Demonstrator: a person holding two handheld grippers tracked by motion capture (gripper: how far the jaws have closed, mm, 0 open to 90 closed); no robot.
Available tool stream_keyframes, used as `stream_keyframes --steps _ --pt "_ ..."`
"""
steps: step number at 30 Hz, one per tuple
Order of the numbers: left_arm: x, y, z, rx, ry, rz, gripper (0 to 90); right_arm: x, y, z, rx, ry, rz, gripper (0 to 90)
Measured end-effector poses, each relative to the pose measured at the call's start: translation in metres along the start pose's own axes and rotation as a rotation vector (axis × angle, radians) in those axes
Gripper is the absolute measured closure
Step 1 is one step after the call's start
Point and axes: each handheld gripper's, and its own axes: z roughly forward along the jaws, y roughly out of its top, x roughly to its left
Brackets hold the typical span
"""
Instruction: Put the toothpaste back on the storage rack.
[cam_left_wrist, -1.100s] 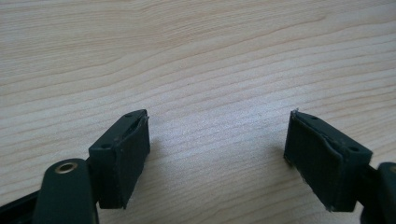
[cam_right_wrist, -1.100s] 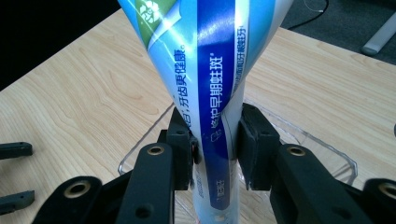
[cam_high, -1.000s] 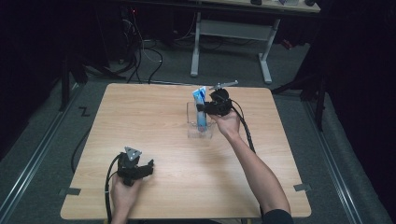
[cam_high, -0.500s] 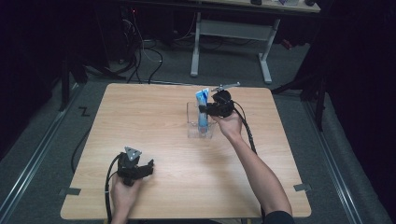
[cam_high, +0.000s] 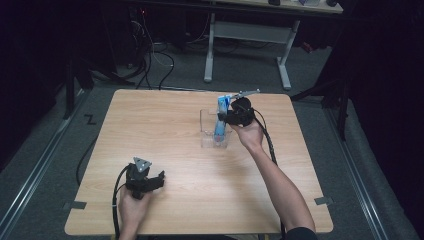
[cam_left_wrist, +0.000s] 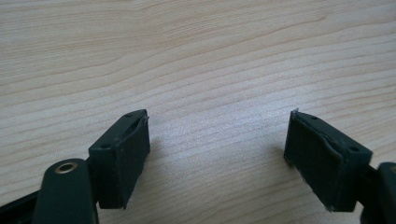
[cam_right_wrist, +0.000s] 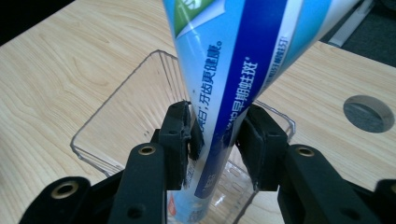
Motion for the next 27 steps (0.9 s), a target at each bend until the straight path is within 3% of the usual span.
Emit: stream_keyframes --steps 11,27 --pt "-0.0001 0.0000 0.0001 -0.001 0.000 -0.001 22.7 -0.0041 -0.0025 -0.0013 0.009 -0.036 0.001 61.1" --pt "-0.0002 0.0001 0.0002 -0.001 0.000 -0.001 22.7 0.0033 -0.0018 -0.0007 0.000 -0.124 -0.080 56.9"
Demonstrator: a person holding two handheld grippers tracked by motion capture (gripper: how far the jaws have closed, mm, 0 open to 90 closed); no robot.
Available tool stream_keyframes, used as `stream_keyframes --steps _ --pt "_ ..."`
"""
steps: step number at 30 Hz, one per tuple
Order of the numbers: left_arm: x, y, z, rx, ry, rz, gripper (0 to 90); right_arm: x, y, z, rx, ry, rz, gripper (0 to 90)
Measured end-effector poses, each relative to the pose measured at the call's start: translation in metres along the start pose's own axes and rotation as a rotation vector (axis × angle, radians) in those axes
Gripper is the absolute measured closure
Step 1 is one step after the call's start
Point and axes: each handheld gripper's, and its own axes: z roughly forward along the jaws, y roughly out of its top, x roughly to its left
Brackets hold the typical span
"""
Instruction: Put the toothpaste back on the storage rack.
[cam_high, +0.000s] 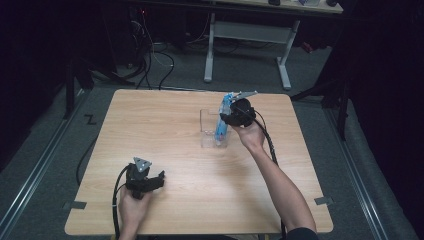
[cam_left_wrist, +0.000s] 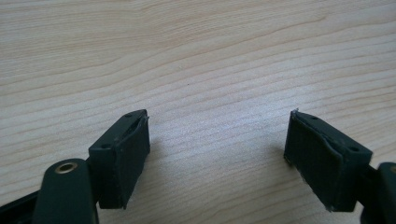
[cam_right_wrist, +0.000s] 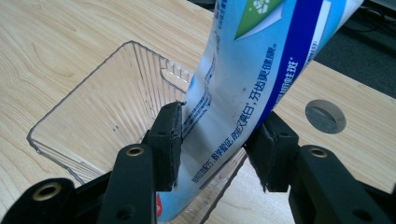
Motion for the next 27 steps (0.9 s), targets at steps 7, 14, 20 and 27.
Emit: stream_keyframes --steps 7,14,20,27 --pt "0.000 0.000 0.000 0.000 0.000 0.000 22.7 -0.001 -0.001 -0.002 -0.001 -0.005 0.005 53.7" --pt "0.000 0.000 0.000 -0.001 0.000 0.000 22.7 -0.003 -0.003 -0.005 -0.004 -0.001 0.010 50.7" --pt "0.000 0.000 0.000 0.000 0.000 0.000 22.7 -0.005 -0.003 -0.014 -0.030 0.003 0.020 48.5" --pt "0.000 0.000 0.000 0.000 0.000 0.000 22.7 -0.006 -0.004 -0.021 -0.050 -0.003 0.023 48.2"
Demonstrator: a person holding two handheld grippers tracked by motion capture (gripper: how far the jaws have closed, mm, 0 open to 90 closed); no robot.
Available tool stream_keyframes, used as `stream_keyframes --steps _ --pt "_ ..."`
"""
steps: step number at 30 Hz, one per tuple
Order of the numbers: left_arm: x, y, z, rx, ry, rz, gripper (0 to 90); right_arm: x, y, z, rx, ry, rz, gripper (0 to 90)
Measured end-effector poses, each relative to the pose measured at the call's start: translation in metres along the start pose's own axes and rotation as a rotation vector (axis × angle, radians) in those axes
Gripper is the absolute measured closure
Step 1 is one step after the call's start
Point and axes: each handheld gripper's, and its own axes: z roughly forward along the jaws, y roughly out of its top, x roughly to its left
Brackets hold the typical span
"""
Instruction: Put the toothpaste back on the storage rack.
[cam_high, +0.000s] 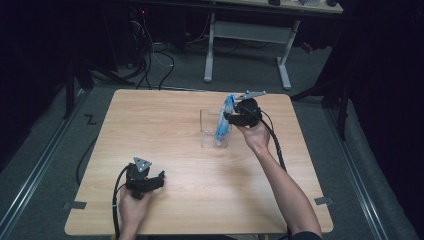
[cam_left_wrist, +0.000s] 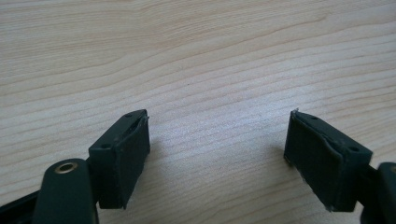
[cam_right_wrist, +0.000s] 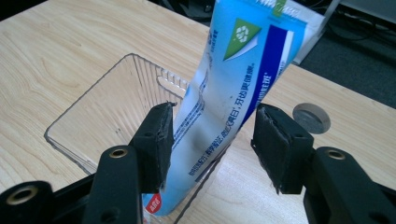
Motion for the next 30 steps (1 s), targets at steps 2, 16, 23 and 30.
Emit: stream_keyframes --steps 2,16,23,30 --pt "0.000 0.000 0.000 0.000 0.000 0.000 22.7 -0.001 -0.001 -0.002 -0.016 0.000 0.007 49.1" --pt "0.000 0.000 0.000 0.000 0.000 0.000 22.7 -0.009 -0.010 -0.017 -0.054 0.010 0.052 49.5" --pt "0.000 0.000 0.000 0.000 0.000 0.000 22.7 -0.011 -0.010 -0.026 -0.073 0.016 0.045 49.4" --pt "0.000 0.000 0.000 0.000 0.000 0.000 22.7 -0.012 -0.012 -0.033 -0.084 0.020 0.037 49.5"
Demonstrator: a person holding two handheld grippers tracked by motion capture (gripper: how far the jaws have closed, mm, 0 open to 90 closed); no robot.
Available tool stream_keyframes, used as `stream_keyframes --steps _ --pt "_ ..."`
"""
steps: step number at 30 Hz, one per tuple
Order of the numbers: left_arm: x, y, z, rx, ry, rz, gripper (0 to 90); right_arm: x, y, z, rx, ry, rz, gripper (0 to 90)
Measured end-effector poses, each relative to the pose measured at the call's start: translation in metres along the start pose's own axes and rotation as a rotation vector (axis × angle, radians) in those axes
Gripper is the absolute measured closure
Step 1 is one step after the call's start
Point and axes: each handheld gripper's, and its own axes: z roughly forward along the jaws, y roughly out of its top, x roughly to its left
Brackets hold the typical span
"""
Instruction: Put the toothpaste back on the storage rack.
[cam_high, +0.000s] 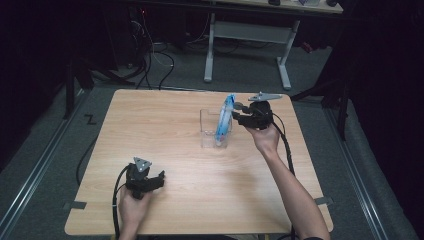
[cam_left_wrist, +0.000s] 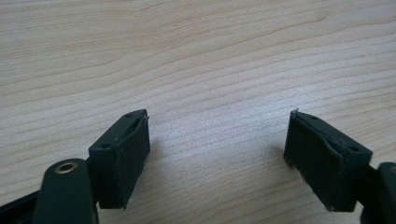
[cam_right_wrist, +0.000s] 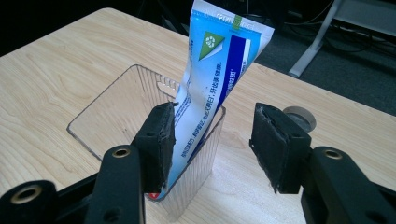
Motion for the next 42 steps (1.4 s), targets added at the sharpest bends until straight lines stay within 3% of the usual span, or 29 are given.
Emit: stream_keyframes --steps 13,29,42 --pt "0.000 0.000 0.000 0.000 0.000 0.000 22.7 0.000 -0.002 -0.010 0.003 0.016 -0.014 49.2" --pt "0.000 0.000 0.000 0.000 0.001 -0.001 22.7 -0.006 -0.013 -0.022 -0.011 0.022 0.017 49.5" --pt "0.000 0.000 0.000 0.000 0.001 -0.002 22.7 -0.005 -0.014 -0.040 -0.033 0.037 0.012 49.5"
